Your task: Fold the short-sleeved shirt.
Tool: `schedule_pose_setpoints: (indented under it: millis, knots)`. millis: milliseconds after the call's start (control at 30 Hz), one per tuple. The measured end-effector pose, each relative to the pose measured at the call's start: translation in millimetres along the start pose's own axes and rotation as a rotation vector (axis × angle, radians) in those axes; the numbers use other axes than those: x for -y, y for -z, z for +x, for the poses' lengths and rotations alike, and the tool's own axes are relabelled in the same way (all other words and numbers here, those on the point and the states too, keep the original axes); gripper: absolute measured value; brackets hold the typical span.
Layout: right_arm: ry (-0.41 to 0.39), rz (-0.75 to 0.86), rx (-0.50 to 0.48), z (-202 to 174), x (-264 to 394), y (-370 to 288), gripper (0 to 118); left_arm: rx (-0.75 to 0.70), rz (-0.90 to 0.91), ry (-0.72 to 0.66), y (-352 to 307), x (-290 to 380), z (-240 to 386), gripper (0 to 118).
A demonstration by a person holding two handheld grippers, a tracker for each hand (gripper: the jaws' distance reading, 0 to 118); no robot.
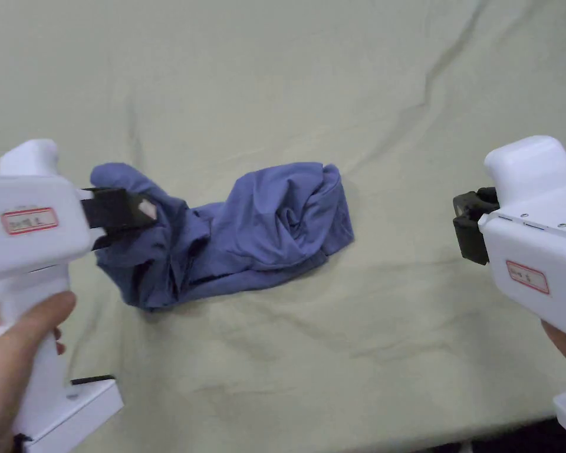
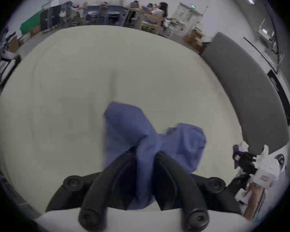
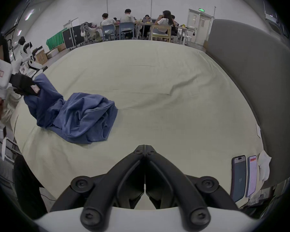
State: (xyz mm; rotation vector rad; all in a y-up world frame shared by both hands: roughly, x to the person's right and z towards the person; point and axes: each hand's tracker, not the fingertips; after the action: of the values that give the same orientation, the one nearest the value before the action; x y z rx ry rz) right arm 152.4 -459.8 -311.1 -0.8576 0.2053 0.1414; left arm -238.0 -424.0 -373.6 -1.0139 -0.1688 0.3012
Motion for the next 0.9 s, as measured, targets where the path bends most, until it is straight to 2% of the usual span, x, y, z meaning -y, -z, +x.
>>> schedule_pose_setpoints:
  millis: [167,267,300,333,367,400,433,500,567,633,667,700,733,767,900]
  knots:
    - [0.02,-0.005,0.006,10.2,4.2,-0.3,3,0.097,-0.1,0.064,66.9,-0.3,67.7,14]
    - [0.036,-0.017,0.016,17.1,8.3,0.4,3,0.13,-0.158,0.032,100.4,1.5,84.1,16]
    - [0.042,-0.022,0.018,19.2,9.7,0.9,3,0.16,-0.167,0.0,107.6,0.3,78.1,25]
    - [0.047,-0.025,0.019,21.1,11.1,1.2,3,0.204,-0.181,-0.044,111.0,-1.1,73.7,48]
    - [0.053,-0.029,0.021,23.0,12.5,1.3,3,0.307,-0.194,-0.106,113.2,-2.4,68.8,85]
    - [0.056,-0.032,0.021,24.3,13.5,0.9,3,0.395,-0.191,-0.151,106.7,-4.3,62.8,95]
    - [0.058,-0.033,0.021,25.1,14.3,0.3,3,0.405,-0.185,-0.172,97.4,-6.5,58.7,96]
    - [0.063,-0.032,0.022,26.6,15.4,-0.9,3,0.315,-0.089,-0.085,61.3,-11.1,51.5,96]
    - [0.066,-0.031,0.02,26.8,15.7,-1.7,3,0.182,0.006,0.007,26.0,-13.0,43.9,98]
    - [0.065,-0.032,0.02,26.6,15.6,-1.2,3,0.044,0.047,0.032,13.9,-16.4,35.5,99]
    - [0.063,-0.032,0.019,26.0,15.6,-1.9,3,0.0,0.029,0.037,17.0,-17.3,32.8,91]
    - [0.06,-0.032,0.02,25.2,15.6,-1.9,3,-0.007,0.015,0.067,21.8,-15.7,33.1,63]
    - [0.056,-0.032,0.02,24.2,15.7,-2.2,3,-0.016,-0.011,0.111,32.9,-14.2,36.5,18]
    - [0.054,-0.034,0.02,23.2,15.9,-2.5,3,-0.015,-0.036,0.105,47.6,-11.2,43.0,0]
    - [0.041,-0.056,0.03,22.9,18.8,-0.2,3,0.141,-0.195,0.124,109.1,11.6,84.0,0]
